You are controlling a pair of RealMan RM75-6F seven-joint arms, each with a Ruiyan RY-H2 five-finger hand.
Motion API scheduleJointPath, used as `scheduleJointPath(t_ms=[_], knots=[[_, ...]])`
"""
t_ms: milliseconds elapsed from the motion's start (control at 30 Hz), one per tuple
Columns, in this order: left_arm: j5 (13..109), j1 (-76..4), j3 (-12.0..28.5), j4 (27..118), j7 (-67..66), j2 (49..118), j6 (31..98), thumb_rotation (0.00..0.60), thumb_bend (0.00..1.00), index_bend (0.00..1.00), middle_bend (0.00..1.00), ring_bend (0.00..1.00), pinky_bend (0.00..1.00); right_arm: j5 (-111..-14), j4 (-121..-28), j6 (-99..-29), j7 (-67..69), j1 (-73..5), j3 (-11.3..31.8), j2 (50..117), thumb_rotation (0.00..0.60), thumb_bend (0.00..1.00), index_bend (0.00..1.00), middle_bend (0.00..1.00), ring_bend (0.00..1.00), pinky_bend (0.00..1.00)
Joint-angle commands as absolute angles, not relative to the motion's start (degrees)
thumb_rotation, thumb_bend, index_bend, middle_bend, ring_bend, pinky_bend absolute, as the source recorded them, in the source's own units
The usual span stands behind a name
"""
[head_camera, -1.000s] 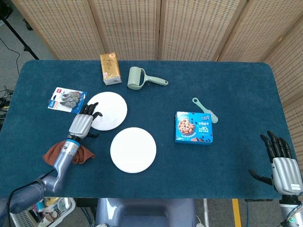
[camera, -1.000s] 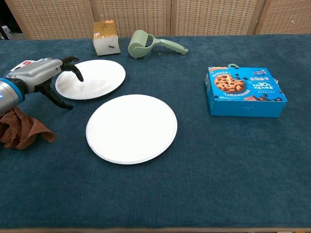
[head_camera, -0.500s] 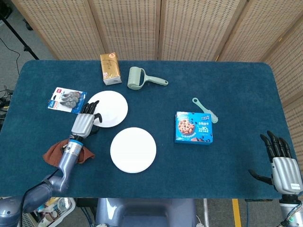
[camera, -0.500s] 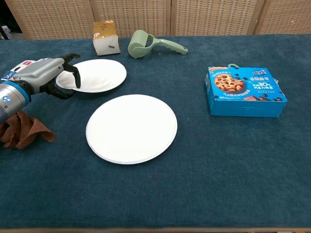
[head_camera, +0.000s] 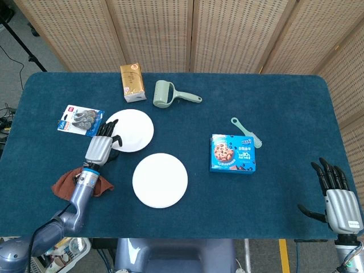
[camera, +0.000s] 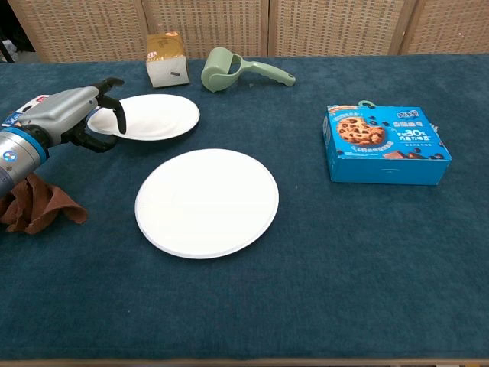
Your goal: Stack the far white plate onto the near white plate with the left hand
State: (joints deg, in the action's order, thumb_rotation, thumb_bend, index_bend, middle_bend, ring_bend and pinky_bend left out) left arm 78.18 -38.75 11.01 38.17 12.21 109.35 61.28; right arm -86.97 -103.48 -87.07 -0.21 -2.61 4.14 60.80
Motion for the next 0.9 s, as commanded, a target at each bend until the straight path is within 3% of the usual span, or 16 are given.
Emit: scheduleJointPath(t_ms=[33,300,900], knots=[[78.83,-38.53,11.88,38.21,14.96,109.56,64.72,0.6,0.49,0.91,0.0,0.0,0.0,-87.06,-103.52,-87.1,-0.19,-2.61,4.11,60.79,0.6,0.0,0.0,0.0,0.0,0.0],[83.31,-38.27,11.2,40.98,19.17,108.56,74.06,0.6,0.49,0.95,0.0,0.0,0.0,-87.47,-103.7,-87.1,-0.17,-2.62,3.92,60.81,0.6,0.0,0.0,0.0,0.0,0.0],[93.65,-36.9,6.67,59.77,12.91,103.37,86.73,0.6,0.49,0.95,0.0,0.0,0.0,-87.99,-103.89,-87.75,0.22,-2.33,3.79,60.55,0.6,0.0,0.0,0.0,0.0,0.0]])
